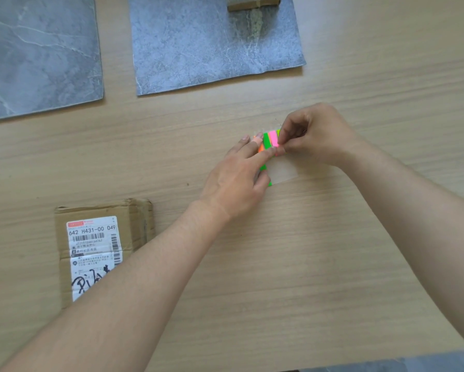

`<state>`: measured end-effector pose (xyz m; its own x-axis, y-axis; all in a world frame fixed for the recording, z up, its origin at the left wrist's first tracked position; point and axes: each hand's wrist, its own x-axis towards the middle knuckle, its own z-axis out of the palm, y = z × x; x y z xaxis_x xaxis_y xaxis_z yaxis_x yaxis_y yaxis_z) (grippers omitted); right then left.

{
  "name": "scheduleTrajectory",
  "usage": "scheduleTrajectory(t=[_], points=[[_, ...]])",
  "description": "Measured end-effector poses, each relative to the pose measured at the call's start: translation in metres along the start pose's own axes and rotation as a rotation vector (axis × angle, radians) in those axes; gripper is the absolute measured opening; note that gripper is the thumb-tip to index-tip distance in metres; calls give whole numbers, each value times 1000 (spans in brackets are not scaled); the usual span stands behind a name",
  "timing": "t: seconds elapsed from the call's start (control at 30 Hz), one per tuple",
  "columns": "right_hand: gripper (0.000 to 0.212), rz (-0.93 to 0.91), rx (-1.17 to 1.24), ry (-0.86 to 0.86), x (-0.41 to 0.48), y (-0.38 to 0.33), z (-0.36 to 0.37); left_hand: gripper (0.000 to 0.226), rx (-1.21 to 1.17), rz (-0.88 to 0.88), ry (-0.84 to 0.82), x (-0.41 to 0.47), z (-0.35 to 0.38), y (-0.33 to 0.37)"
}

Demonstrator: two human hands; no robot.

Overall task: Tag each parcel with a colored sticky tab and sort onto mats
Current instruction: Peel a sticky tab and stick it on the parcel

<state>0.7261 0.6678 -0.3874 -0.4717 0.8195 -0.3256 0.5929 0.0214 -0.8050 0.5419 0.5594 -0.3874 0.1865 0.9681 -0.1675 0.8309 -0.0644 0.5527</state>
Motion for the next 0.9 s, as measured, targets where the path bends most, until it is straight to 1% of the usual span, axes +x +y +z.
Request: scheduleTrajectory(t=[0.17, 0.27, 0.37, 0.5, 0.57, 0.6, 0.63, 0.7, 0.73, 0.77, 0.8, 0.83, 0.9], points=[[23, -15, -96, -27, 4, -2, -2, 53, 62, 23, -24, 2, 1, -2], [20, -18, -90, -46, 5, -1, -2, 52, 95, 37, -24, 1, 1, -3], [18, -10, -58, -13, 3, 2, 3, 50, 113, 57, -4, 0, 1, -4], [15, 12, -67, 81, 3, 5, 7, 50, 128, 97, 23, 1, 4, -7], [14, 33, -49, 162, 4, 4, 11, 50, 125, 104, 29, 1, 5, -7], [14, 55, 8, 233, 5, 3, 14, 51, 126, 105, 34, 1, 5, -6], [14, 86, 116, 339, 6, 2, 17, 51, 128, 108, 42, 1, 5, -6], [15, 151, 454, 627, 5, -3, 21, 52, 125, 107, 54, 1, 6, -7], [16, 155, 626, 753, 3, -6, 22, 52, 120, 99, 50, 0, 6, -6], [18, 137, 746, 829, -1, -8, 22, 52, 106, 89, 44, 0, 5, -5], [21, 111, 795, 858, -6, -9, 24, 50, 76, 79, 38, 2, 5, -5], [24, 81, 792, 860, -12, -12, 26, 48, 24, 61, 27, 4, 3, -4], [29, 10, 700, 856, -24, -20, 31, 42, -144, 3, 36, 10, -3, -2]])
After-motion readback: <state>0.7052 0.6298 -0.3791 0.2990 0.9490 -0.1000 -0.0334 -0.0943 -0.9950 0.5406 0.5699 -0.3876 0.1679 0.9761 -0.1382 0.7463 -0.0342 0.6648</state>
